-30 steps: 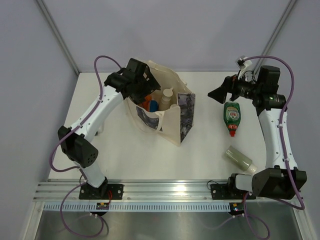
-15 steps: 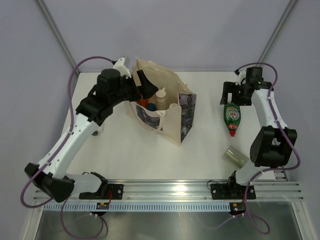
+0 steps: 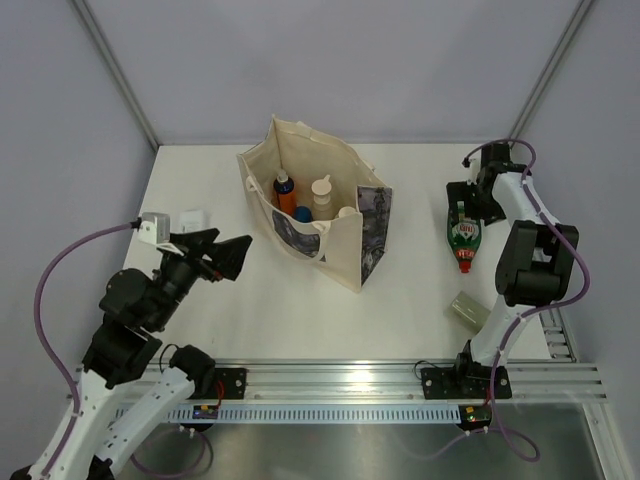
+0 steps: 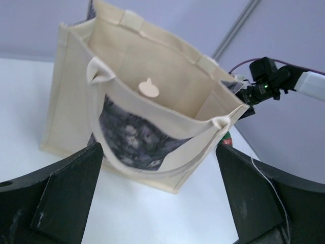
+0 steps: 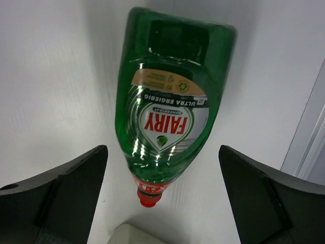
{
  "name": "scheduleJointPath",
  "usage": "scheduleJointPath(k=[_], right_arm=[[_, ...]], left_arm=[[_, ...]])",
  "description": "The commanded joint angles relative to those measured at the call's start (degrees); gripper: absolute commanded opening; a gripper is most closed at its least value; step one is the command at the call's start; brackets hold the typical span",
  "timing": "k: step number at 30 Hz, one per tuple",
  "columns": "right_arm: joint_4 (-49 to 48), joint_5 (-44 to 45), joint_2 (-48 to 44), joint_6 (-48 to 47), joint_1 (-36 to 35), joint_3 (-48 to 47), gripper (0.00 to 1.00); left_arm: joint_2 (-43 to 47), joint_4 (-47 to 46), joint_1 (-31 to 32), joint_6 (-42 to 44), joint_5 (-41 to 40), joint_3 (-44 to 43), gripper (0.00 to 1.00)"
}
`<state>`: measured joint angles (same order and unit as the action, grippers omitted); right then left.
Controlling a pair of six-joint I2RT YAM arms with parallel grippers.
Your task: Place the personal care products into the canvas bag
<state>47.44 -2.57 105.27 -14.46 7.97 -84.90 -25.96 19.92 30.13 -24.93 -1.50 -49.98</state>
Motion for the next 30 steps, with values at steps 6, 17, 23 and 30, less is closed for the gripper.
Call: scheduleJointPath(k=[6,17,23,30], right_arm=[[-7.6,9.3,6.3,5.8,-0.9,-0.3,0.99],[-2.5,8.4,15.6,6.7,-1.8,-6.1,0.99],[1.9,3.1,17.4,5.4,-1.6,-9.0,0.99],[9.0,2.8,21.2,0.9,-1.7,-14.7,0.91]], left_arm=[[12.2,3.2,0.2,-7.9,-7.6,11.3,0.99],[11.5,0.7,0.2,-10.3,-6.5,15.3,0.99],[10.0,-1.3,0.3,-10.9,-5.4,16.0,0.99],[10.0,-3.0,0.2,-11.5,-5.1,17.3,0.99]])
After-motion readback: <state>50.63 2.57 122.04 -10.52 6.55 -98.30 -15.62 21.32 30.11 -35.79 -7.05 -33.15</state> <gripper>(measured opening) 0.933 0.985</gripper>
